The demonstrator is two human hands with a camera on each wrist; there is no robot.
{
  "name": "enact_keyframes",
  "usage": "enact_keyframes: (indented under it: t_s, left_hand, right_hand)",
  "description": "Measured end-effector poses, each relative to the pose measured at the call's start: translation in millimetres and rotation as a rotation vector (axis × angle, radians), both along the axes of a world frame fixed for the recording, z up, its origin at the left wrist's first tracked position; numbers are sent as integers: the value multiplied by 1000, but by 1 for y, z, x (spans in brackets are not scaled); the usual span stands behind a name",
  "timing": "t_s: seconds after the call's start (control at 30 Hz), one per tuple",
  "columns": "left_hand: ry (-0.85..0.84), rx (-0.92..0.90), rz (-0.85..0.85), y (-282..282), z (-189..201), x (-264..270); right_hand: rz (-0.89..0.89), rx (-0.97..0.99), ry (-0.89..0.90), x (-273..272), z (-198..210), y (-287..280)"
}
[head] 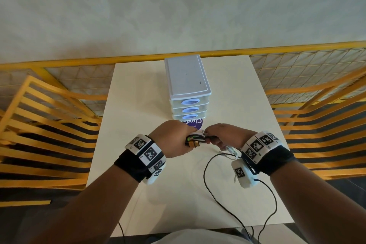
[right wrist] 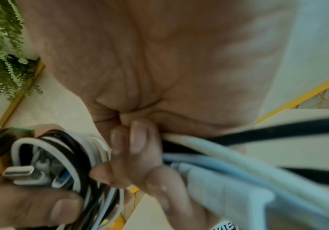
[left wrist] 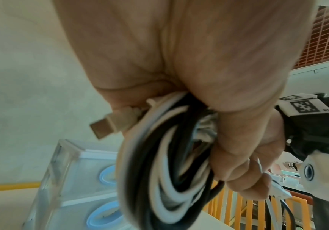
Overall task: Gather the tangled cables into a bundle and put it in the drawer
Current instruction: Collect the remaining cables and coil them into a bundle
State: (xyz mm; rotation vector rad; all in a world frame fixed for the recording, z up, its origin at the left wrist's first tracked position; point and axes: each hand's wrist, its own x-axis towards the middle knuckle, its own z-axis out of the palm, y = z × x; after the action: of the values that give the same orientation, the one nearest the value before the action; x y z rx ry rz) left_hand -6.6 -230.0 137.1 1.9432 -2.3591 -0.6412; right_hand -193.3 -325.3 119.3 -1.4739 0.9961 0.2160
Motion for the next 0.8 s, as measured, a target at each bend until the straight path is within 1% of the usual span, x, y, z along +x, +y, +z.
enact_keyframes:
  t_s: [0.1, 0.17, 0.27, 0.33, 0.4, 0.5, 0.57, 0.63, 0.73, 0.8]
  left_hand:
    - [103, -36, 40, 0, -6, 0]
    - [132, 19, 77, -1, -9, 0]
    - [42, 101, 95, -4, -11, -3]
    - [-24, 96, 97, -6, -12, -7]
    - [-49, 81, 100, -5, -12, -9]
    - [-65, 41, 83, -3, -10, -12]
    - [-85, 23, 53, -3, -8, -12]
    - [-141, 18, -5, -3, -5, -14]
    - [-250, 12, -112, -1, -2, -24]
    - [-297, 36, -171, 1, -2, -31]
  right_hand:
    - [-9, 16, 6, -1, 2, -1]
    - [8, 4, 26, 1, 2, 1]
    - [6, -13, 42, 4, -2, 5]
    - [11, 18, 42, 4, -4, 6]
    - [41, 41, 36, 3, -2, 7]
    - [125, 27, 34, 1, 2, 7]
    - [168, -3, 11, 1, 5, 7]
    - [185, 3, -12, 0, 8, 6]
    - [232, 178, -16, 0, 8, 4]
    - [305, 265, 23, 2, 7, 3]
